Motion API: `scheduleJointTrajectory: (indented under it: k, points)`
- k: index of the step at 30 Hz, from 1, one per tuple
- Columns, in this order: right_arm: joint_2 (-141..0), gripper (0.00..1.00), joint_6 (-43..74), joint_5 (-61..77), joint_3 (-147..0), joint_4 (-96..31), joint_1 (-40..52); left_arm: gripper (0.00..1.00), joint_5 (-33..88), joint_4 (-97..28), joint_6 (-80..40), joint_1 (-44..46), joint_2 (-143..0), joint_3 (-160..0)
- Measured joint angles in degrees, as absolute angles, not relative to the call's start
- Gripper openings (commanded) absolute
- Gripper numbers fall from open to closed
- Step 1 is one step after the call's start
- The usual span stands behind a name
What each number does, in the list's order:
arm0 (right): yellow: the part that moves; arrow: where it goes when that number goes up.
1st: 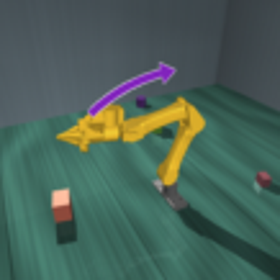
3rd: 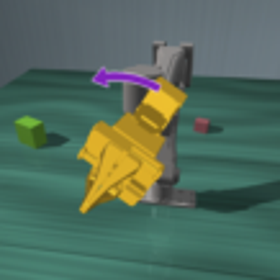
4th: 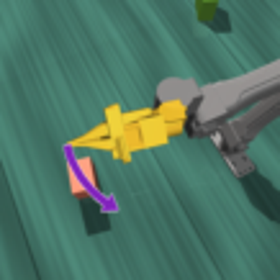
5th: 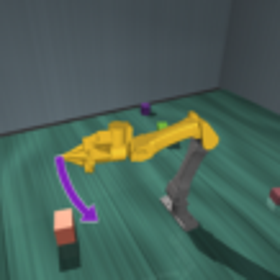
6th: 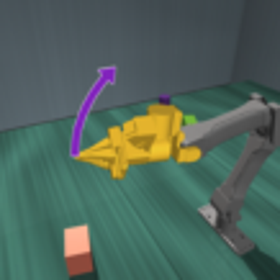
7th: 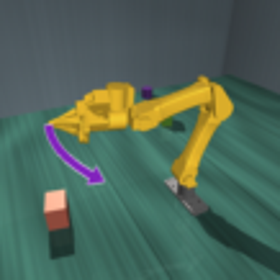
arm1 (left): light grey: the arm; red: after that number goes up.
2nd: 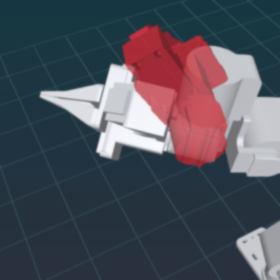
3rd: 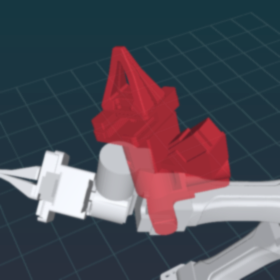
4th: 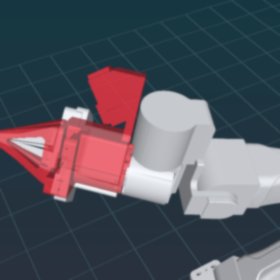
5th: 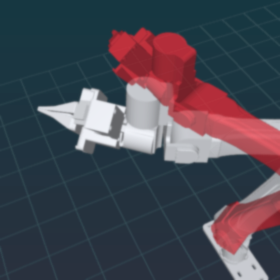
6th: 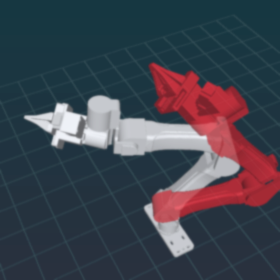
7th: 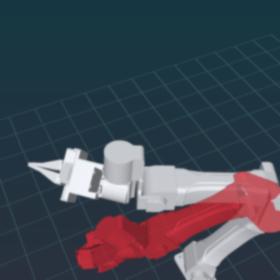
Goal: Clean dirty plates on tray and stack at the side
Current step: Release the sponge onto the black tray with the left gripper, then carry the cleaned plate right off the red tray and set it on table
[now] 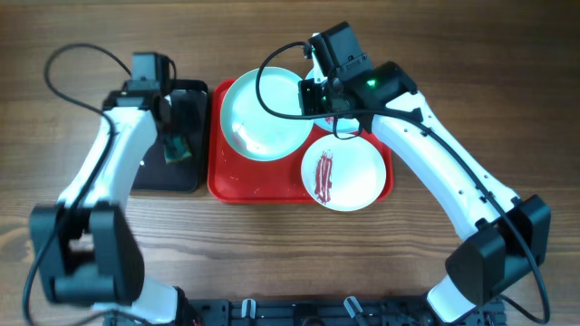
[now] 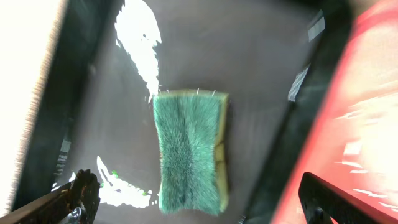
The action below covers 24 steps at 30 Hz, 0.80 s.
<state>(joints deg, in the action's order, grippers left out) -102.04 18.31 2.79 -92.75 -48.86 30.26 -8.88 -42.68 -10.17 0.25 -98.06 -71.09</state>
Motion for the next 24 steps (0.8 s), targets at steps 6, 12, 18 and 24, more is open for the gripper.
scheduleJointTrajectory:
  k: [6, 12, 18, 24]
  points:
    - [-102.0, 0.04, 18.5, 3.2, -92.7, -49.4, 30.3, 1.0, -7.6, -45.7, -10.2, 0.3, -88.4, -73.6]
    - [-102.0, 0.05, 18.6, 3.7, -92.7, -49.8, 30.3, 1.0, -3.4, -46.3, -10.4, 0.3, -86.9, -73.6]
    - [-102.0, 0.04, 18.8, 5.4, -92.7, -49.9, 28.6, 1.0, 2.3, -46.4, -12.3, 0.3, -86.0, -73.6]
    - [-102.0, 0.04, 17.0, 7.9, -92.7, -50.2, 24.2, 1.0, 7.6, -47.0, -15.2, 0.3, -84.8, -73.6]
